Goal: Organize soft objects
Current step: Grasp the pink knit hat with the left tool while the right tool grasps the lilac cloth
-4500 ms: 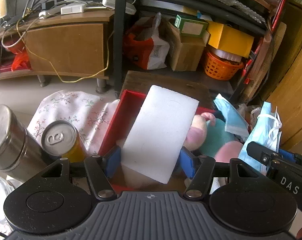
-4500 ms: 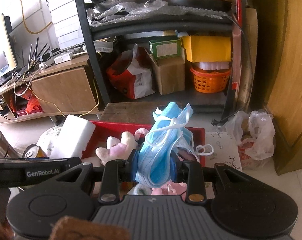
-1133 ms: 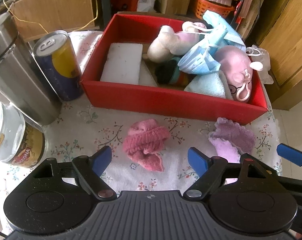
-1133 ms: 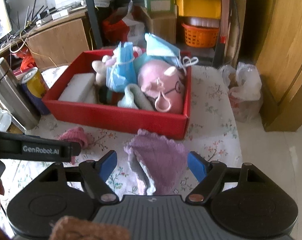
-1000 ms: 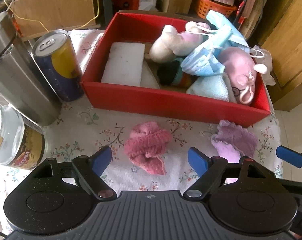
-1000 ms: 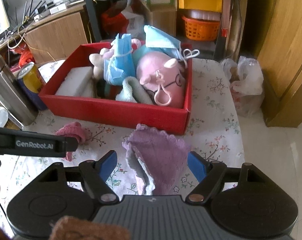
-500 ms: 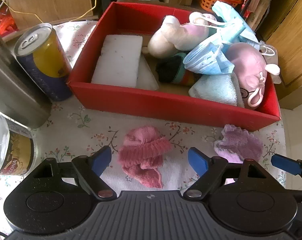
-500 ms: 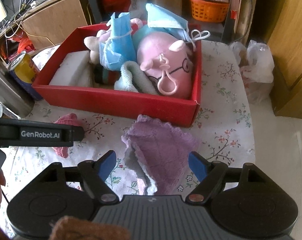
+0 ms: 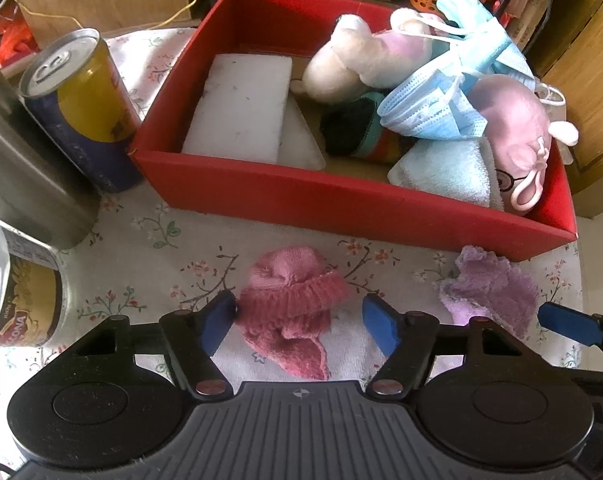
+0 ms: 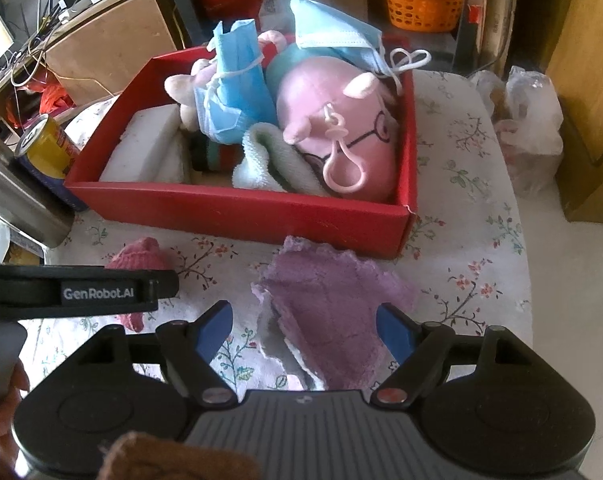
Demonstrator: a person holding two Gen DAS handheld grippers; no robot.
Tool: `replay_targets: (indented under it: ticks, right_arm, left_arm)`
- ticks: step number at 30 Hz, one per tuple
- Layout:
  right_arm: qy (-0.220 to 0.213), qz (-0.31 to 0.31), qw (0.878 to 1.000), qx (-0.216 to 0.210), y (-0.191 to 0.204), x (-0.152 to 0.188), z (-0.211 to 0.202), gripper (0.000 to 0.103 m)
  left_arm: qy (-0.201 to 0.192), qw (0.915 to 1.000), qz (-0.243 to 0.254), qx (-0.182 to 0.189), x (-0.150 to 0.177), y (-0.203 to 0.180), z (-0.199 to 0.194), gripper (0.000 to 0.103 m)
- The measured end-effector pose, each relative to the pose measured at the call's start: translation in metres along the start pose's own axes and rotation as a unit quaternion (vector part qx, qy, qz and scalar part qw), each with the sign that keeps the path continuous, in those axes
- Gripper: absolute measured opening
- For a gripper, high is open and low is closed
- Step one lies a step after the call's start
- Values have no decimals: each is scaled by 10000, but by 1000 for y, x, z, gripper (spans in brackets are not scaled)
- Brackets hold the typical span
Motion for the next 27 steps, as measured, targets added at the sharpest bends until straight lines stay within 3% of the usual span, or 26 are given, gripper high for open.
replay_targets:
  ticks: [3, 7, 11, 13, 17, 23, 27]
  right_arm:
    - [100, 60, 9999, -13, -3, -1, 6, 51]
    - [93, 89, 9999, 34, -5, -2, 9, 49]
    - [172, 100, 9998, 15, -6, -3, 13, 25]
    - [247, 72, 9997, 8, -4, -1, 18, 22]
    - [249, 33, 9997, -55, -2, 1, 22, 0]
    - [68, 128, 9997, -183, -5, 1, 11, 0]
    - [-32, 342, 9979, -556, -6, 1, -1, 0]
  left_arm:
    - [49, 10000, 17, -6, -1, -1, 3, 77]
    - [8, 10000, -10, -39, -3, 0, 5, 74]
    - [85, 9999, 22, -103, -2, 0, 11, 70]
    - [138, 9998, 28, -155, -1, 1, 15, 59]
    - [140, 9995, 99, -276, 3, 3, 19, 43]
    - [19, 9997, 89, -221, 8, 8, 8, 40]
    - [-42, 10000, -1, -59, 12, 14, -5, 40]
Point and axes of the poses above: each gripper's, at about its wrist camera, not at the fingertips, and z roughly the way its jaws point, y to its left, x to its underside, the point moved 3 cm from there along z, roughly the way its jaws point, and after that the axes turned 2 degrees about y, right-handed, at the moved point
